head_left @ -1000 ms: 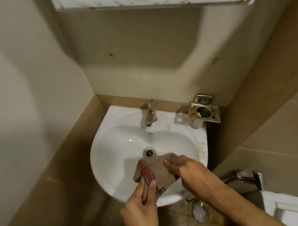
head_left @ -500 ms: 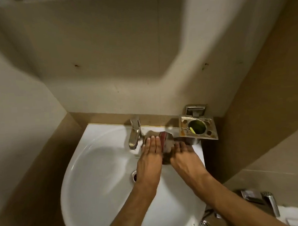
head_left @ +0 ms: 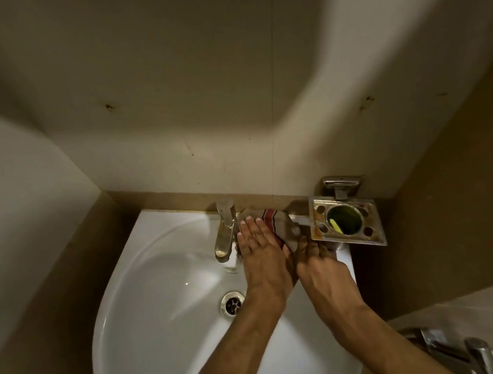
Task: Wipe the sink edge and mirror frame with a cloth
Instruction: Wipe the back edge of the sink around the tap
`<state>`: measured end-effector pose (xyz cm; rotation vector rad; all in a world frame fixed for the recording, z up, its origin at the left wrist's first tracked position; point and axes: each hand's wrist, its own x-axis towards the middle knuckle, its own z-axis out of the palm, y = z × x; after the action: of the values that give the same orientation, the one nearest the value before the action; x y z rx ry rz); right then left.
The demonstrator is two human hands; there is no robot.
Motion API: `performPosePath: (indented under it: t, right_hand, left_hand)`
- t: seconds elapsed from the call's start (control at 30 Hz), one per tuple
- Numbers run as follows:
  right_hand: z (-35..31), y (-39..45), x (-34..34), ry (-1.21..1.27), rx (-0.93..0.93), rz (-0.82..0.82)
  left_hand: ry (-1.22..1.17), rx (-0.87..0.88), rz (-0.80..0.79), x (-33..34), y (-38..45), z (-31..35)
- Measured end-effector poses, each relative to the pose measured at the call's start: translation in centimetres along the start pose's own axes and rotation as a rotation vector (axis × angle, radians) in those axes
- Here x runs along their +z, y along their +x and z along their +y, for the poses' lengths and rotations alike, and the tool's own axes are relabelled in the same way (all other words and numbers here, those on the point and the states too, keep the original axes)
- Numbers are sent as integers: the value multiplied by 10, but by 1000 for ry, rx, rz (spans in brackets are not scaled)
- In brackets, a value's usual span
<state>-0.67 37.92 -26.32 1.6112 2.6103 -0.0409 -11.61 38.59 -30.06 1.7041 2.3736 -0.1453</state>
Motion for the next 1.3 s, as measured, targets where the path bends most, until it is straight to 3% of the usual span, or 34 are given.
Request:
performPosePath:
  t: [0.2,0.3,0.37,0.43,0.57,0.7,0.83,1.07,1.3]
  right_hand:
    - [16,-35,-10,-110,40,-253]
    - [35,-53,10,-81,32,-277]
    - [46,-60,17,-87,21,-252]
    - [50,-60,5,-42,-20,-232]
    - [55,-57,1,106,-57,-180]
    - [62,-52,2,117,-80,-147]
    - [73,-48,9,158,-115,-105]
    - [85,-67,33,415,51,83]
    - [81,-107,15,860,146,208]
  left_hand:
    - [-144,421,56,14,-24,-17]
    - [-165,583,63,17,-32,-15]
    - [-44,567,92,18,-29,-21]
    - [58,430,94,19,-27,-27]
    - [9,218,83,14,-27,-23]
    - [-18,163,71,7,-15,-7]
    - [-69,274,97,11,-2,-21]
    - [-206,588,110,26,-18,-2]
    - [-517,724,51,38,-69,13]
